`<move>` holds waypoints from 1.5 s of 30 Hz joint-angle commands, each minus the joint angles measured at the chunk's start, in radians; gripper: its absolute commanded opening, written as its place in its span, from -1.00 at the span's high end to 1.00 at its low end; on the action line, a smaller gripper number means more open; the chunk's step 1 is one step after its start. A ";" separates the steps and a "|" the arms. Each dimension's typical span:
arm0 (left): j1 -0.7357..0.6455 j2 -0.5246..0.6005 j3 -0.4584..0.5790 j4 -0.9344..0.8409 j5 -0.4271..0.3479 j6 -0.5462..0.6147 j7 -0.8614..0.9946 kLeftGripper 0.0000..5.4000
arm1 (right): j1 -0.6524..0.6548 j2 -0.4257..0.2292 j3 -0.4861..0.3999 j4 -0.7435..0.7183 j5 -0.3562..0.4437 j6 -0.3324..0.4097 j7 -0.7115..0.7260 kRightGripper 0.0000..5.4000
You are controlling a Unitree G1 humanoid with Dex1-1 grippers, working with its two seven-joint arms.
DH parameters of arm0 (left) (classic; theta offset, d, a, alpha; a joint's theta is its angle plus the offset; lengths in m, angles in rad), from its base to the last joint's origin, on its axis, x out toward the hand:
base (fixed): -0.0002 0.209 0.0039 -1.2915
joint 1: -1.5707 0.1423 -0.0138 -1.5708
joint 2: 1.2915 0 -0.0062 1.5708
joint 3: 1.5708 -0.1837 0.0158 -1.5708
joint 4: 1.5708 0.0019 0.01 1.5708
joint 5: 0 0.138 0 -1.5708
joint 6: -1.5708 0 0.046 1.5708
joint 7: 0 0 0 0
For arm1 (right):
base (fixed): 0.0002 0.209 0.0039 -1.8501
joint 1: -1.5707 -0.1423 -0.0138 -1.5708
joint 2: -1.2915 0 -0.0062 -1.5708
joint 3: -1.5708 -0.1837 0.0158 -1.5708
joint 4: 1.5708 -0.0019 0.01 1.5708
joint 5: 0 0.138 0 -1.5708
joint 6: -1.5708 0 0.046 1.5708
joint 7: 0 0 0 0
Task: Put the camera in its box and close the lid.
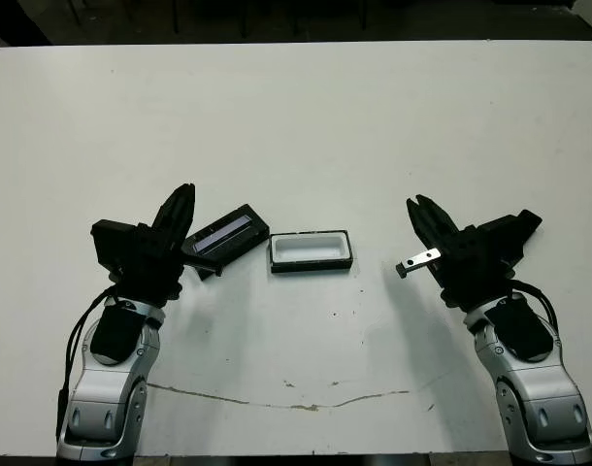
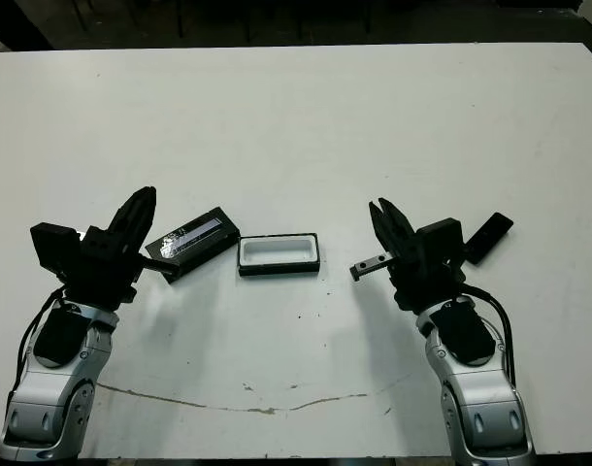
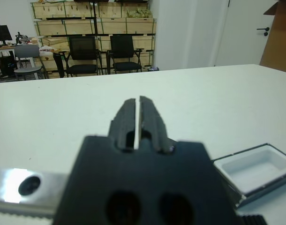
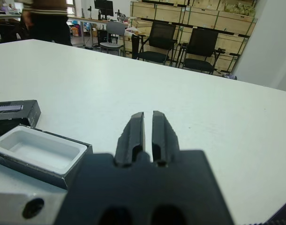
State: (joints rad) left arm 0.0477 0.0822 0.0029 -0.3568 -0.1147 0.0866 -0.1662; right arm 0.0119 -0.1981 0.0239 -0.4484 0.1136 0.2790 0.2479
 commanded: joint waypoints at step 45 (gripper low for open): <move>0.015 0.021 0.021 0.027 0.004 -0.006 -0.004 0.99 | 0.095 -0.198 -0.386 0.006 -0.005 0.177 -0.109 1.00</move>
State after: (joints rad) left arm 0.0486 0.0856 0.0172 -0.3456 -0.1153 0.0789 -0.1665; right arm 0.1100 -0.3824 -0.3705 -0.4704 0.1225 0.4176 0.1429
